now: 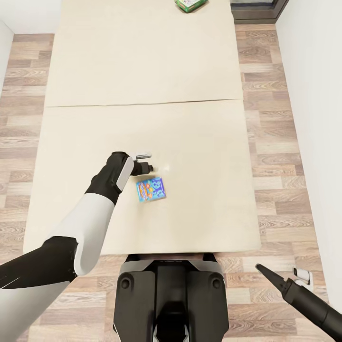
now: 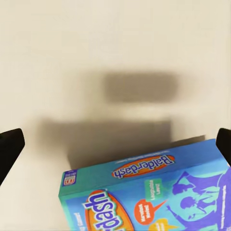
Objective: Put all the toys in the child's room - the three board games (two on the bed and one on the table), the two jigsaw puzzles on the table, and the tennis ball on the table - inside the toy box on the table in the child's room.
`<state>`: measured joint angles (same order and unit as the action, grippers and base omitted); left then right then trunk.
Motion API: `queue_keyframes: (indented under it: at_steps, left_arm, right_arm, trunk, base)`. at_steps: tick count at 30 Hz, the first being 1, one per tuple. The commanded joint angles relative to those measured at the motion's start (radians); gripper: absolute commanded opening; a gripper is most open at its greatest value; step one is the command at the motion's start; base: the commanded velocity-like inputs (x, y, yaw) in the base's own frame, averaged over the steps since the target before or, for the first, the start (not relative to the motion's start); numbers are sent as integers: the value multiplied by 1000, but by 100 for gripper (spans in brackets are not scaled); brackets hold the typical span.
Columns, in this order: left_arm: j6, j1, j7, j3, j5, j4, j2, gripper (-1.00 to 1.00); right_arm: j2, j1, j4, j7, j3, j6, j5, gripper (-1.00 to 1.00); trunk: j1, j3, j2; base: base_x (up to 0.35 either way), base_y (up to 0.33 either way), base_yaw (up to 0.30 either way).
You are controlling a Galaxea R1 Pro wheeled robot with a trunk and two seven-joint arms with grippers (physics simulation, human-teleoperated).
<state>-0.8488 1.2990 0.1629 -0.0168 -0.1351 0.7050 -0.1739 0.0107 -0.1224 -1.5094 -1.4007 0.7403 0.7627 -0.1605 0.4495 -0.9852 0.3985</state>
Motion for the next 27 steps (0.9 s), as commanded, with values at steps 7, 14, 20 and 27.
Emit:
queue_keyframes:
  at_steps: [7,14,20,27]
  left_arm:
    - [-4,0,9,-2,-11,1,-1,100]
    - [-3,0,10,-1,-11,1,-1,100]
    - [-3,0,10,-1,-11,1,-1,100]
    - [-3,1,10,0,-11,1,-1,100]
  right_arm:
    - [0,0,0,0,11,9,-2,100]
    - [0,0,0,0,11,8,-2,100]
    - [0,0,0,0,11,7,-2,100]
    - [-1,0,0,1,11,6,-2,100]
  trunk:
    - [1,-1,1]
    - [1,-1,1]
    - [1,-1,1]
    - [1,-1,1]
  base:
    - [-35,-7,0]
    - [-107,-66,0]
    - [-26,-17,0]
    - [-5,-3,0]
